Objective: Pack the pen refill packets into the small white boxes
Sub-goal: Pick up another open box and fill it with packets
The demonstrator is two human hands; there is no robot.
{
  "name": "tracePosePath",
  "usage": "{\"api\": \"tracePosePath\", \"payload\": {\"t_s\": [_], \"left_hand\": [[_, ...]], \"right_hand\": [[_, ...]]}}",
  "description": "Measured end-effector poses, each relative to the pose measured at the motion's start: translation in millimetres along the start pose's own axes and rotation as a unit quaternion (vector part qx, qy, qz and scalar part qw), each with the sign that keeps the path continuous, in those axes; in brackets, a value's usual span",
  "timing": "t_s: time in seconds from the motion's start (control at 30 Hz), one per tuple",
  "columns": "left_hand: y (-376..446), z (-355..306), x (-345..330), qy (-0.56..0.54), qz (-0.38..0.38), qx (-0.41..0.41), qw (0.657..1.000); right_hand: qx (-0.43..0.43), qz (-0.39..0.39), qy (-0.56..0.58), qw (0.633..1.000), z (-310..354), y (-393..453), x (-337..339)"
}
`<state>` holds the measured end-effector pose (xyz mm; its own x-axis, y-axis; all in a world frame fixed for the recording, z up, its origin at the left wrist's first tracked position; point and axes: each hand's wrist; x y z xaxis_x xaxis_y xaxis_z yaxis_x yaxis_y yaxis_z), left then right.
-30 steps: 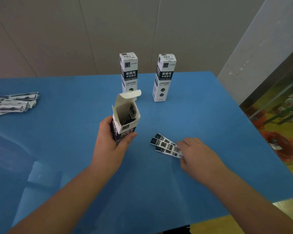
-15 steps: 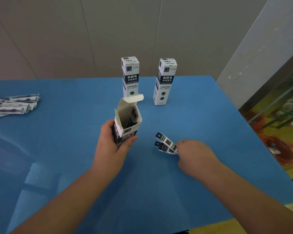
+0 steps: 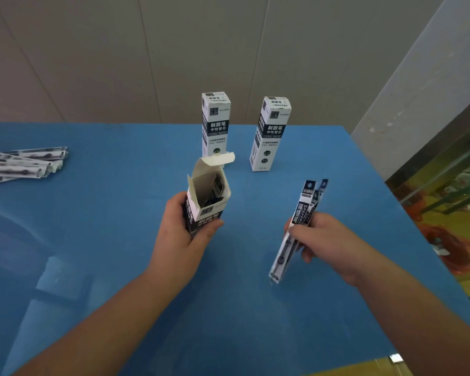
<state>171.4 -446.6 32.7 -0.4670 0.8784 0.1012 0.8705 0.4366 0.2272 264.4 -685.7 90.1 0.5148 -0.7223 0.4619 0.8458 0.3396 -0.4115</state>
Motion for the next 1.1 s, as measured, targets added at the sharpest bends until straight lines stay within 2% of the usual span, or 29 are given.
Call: {"api": "tracePosePath", "payload": {"t_s": [0.3,0.53,0.7,0.83,0.97,1.03,1.1], "left_hand": [[0,3,1,0.0,0.006,-0.01,1.0],[1,5,0,0.013,0.013,-0.03,0.999],[-1,7,-1,0.002,0.019,-0.023,1.0],[-3,8,-1,0.02,0.023,-0.038,0.999],[-5,9,-1,0.044,0.032,-0.064,0.996],[-5,9,-2,0.055,0.026,-0.076,0.995],[-5,10,-1,0.052,0.021,-0.075,0.996]], "right_hand": [[0.072,-0.015,0.137,0.988,18,-15,9],[0.12,-0.031,0.252,0.96,47,-35,11],[0.229,-0.05,0.284,0.93,73,-52,13],[0.285,-0.121,0.233,0.922,95,-53,6],[0.313,-0.192,0.08,0.926,111,-52,-1],[0.316,-0.203,-0.005,0.927,117,-52,0],[0.327,-0.19,-0.04,0.925,124,-50,1]]}}
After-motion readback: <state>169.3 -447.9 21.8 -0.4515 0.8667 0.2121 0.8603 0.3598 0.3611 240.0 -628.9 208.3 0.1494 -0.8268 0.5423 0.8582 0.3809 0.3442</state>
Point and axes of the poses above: each hand's wrist, its own y-axis towards the middle knuckle, its own x-axis out of the back of the hand, z = x × y, and after that the axes turned 6 degrees about -y, right-handed
